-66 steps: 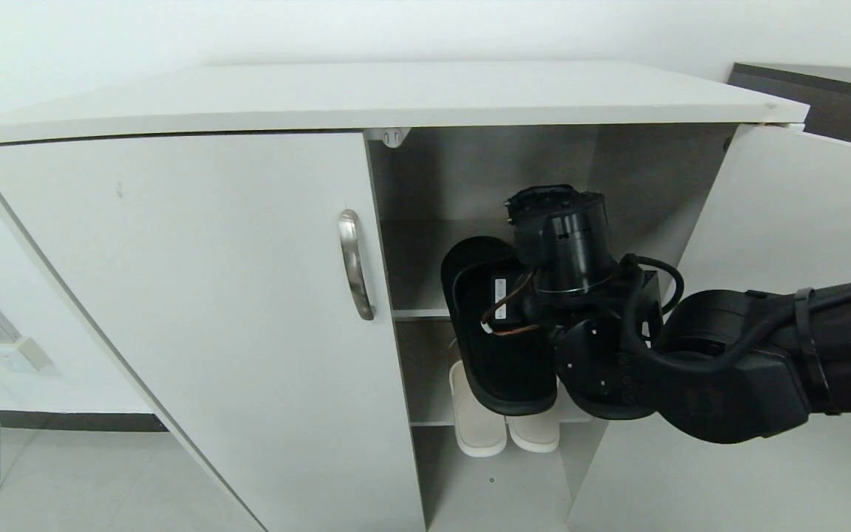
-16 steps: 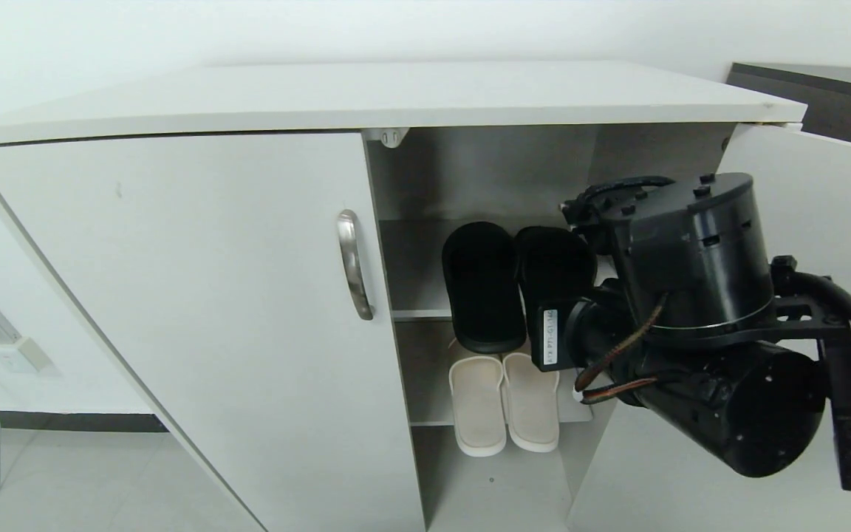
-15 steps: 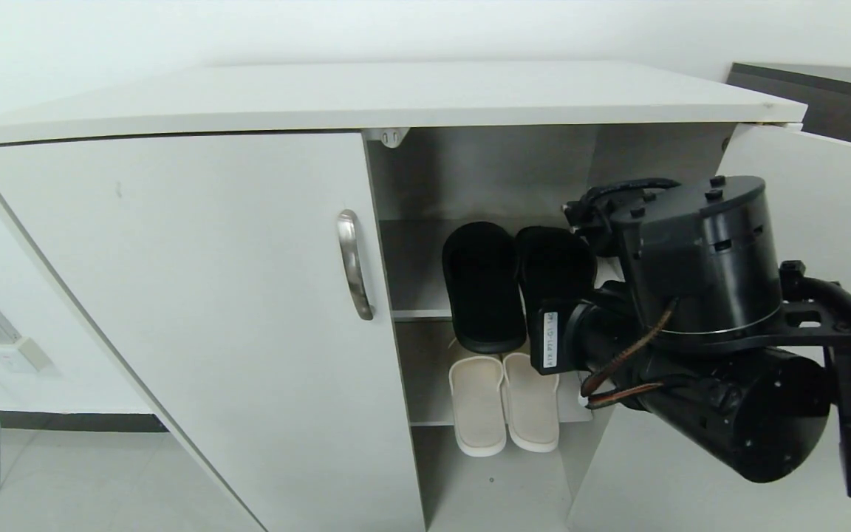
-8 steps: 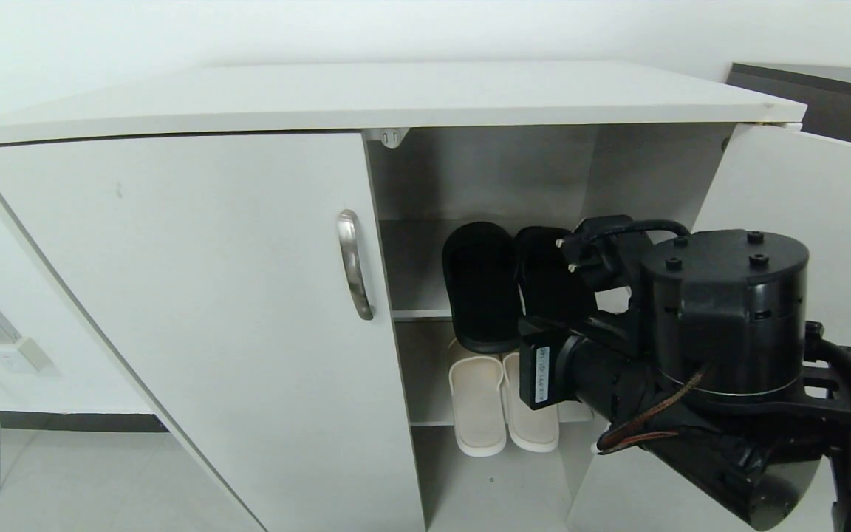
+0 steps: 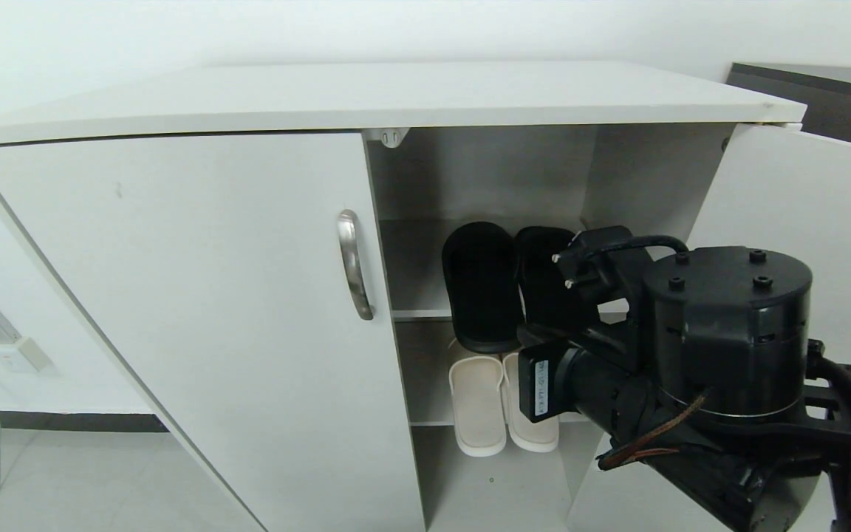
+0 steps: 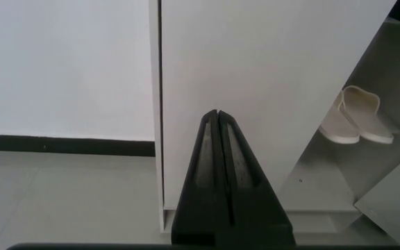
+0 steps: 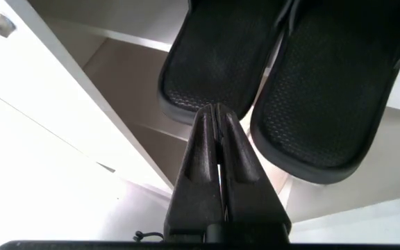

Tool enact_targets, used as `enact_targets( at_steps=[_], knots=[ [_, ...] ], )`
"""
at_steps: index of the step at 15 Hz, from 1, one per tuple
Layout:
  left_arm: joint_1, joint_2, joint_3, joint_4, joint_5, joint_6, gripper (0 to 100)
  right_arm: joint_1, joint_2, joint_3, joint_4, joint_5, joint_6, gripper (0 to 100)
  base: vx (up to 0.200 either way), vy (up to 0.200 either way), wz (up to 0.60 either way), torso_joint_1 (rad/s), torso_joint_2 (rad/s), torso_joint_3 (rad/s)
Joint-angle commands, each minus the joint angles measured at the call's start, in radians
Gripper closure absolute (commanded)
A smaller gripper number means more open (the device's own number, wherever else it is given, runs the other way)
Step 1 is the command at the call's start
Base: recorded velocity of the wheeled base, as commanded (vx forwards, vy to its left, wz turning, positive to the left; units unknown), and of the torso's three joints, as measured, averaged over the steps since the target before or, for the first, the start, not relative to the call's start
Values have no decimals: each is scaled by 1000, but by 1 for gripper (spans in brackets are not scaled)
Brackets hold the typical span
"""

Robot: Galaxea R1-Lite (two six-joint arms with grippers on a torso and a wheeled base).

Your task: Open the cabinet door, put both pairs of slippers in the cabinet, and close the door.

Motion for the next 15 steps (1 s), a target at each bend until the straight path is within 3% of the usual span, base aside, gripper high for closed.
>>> enact_targets(
  at_steps=[1,15],
  knots=[
    [1,1,0,0,1,-2,100,1,5,1,0,0,0,100,-200,0,0,2,2,2],
    [1,1,0,0,1,-2,100,-1,38,18,-2,0,3,100,-200,0,0,1,3,3]
  ],
)
